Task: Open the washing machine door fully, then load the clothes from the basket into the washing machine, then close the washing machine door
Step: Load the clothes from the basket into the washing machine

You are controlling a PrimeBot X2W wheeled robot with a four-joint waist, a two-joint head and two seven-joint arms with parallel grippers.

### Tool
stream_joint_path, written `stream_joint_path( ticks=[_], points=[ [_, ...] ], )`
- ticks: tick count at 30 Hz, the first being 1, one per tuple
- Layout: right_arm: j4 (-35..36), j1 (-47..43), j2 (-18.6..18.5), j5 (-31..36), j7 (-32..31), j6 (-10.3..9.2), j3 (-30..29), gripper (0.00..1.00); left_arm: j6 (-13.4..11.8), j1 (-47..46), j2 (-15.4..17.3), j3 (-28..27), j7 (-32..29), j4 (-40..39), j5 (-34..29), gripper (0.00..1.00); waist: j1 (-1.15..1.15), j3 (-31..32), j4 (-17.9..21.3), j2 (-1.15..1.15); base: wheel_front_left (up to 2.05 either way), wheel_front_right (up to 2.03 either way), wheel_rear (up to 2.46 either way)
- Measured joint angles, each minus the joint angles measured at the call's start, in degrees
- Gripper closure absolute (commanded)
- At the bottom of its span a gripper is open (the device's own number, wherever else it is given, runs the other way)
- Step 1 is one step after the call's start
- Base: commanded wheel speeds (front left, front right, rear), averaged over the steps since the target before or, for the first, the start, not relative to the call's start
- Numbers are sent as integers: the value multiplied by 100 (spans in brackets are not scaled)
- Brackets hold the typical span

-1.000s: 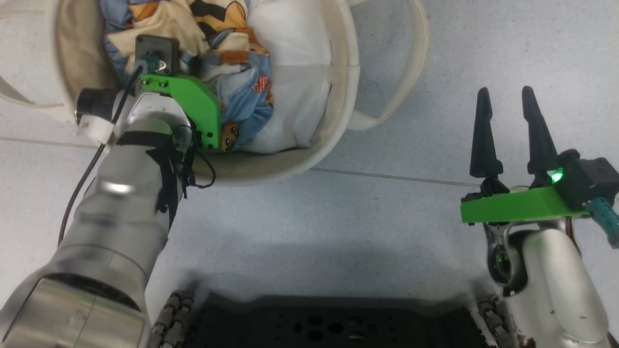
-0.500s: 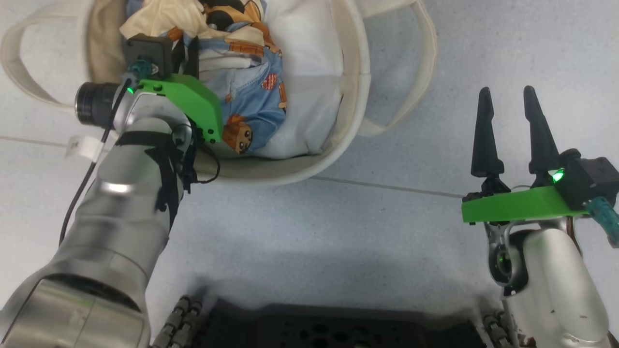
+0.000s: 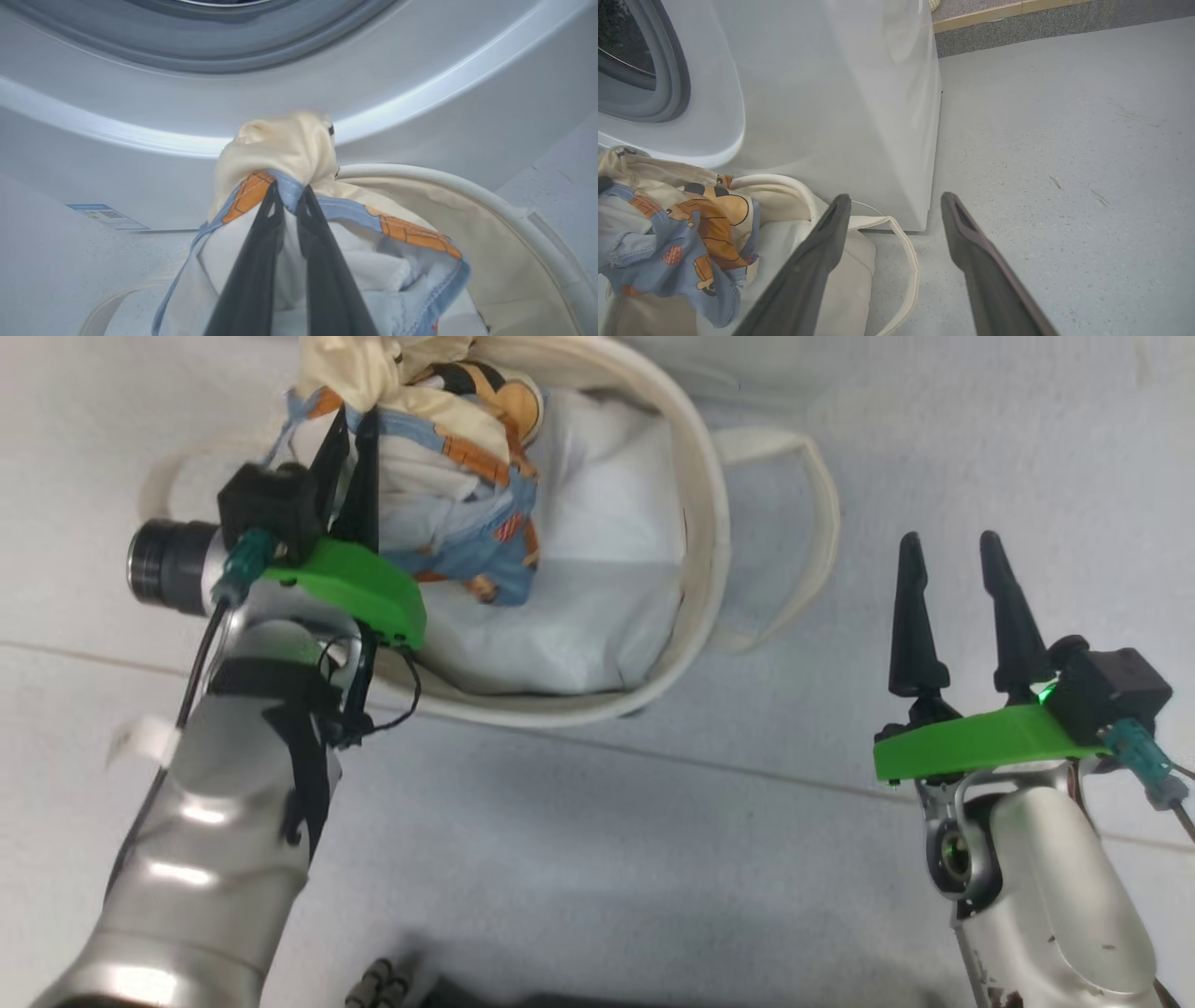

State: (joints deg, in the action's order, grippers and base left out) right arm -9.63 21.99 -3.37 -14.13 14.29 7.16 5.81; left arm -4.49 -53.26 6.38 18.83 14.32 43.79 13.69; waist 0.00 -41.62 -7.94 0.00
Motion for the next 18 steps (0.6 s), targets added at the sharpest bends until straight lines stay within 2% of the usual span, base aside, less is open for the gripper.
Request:
stream_joint_path(
  ticks=[4, 9, 18],
  points=[
    [-108, -29, -1, -112, 0, 0, 54, 0, 109, 470, -14, -386, 0, -856, -229, 100, 0, 403, -56, 0, 0, 0, 0],
    [-169, -180, -1, -222, 0, 0, 77, 0, 385, 1138, -125, -766, 34, -1708, -464, 100, 0, 913, -127, 0, 0, 0, 0],
    [-208, -545, 0, -553, 0, 0, 73, 0, 762, 2208, -294, -1172, 34, -2673, -757, 100, 0, 1825, -198, 0, 0, 0, 0]
  ],
)
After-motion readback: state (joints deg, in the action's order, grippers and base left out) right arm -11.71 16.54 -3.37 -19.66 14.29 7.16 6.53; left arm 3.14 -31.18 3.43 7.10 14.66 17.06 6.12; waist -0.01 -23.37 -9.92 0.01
